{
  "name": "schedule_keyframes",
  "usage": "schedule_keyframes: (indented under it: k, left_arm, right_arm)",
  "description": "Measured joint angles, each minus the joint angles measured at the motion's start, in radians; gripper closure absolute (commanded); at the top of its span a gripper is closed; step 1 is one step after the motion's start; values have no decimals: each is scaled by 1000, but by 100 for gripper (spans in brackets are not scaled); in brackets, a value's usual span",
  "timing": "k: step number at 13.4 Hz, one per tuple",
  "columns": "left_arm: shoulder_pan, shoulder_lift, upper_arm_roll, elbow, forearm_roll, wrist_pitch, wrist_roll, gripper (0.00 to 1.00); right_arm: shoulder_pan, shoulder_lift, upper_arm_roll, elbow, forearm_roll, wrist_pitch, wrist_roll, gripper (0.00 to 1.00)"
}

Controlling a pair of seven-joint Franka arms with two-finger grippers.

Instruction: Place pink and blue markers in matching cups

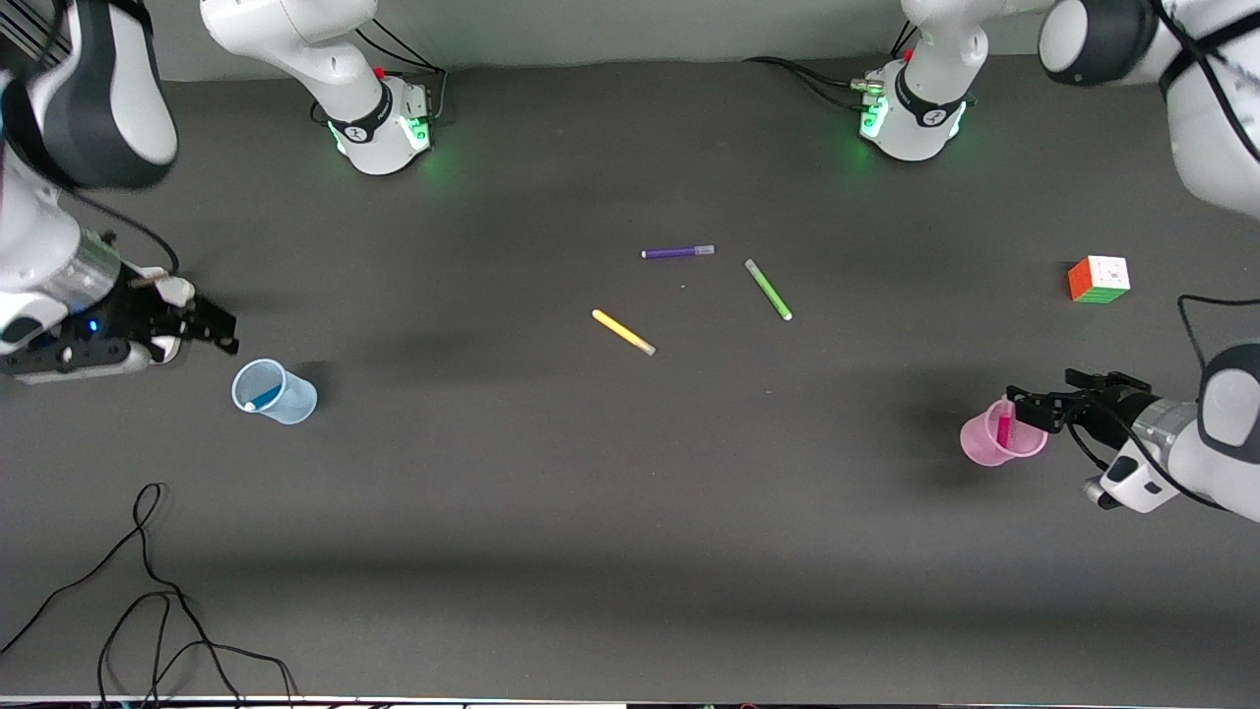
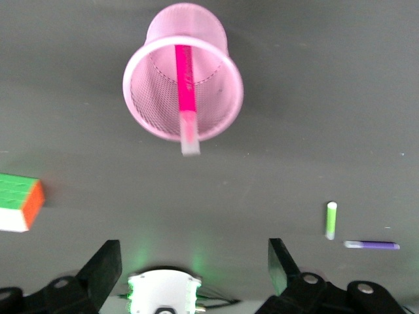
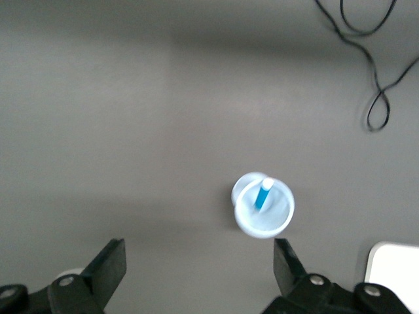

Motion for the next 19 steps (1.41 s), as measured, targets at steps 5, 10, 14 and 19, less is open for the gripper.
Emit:
schedule_keyframes:
  k: [5, 10, 14, 19]
  left_arm:
    - [-79, -309, 2, -189, 65, 74, -4, 0]
    - [-111, -647, 2, -542, 101, 267, -4, 0]
    - [-135, -768, -2, -636, 130, 305, -3, 0]
    - [-173, -769, 15, -613, 132, 307, -2, 0]
  right_arm:
    - [-1, -202, 77, 12, -1, -213, 80, 0]
    - [-160, -254, 254, 40, -1, -285, 82, 0]
    - [-179, -235, 268, 42, 24, -263, 90, 0]
    - [-184, -48, 252, 230, 30, -294, 90, 0]
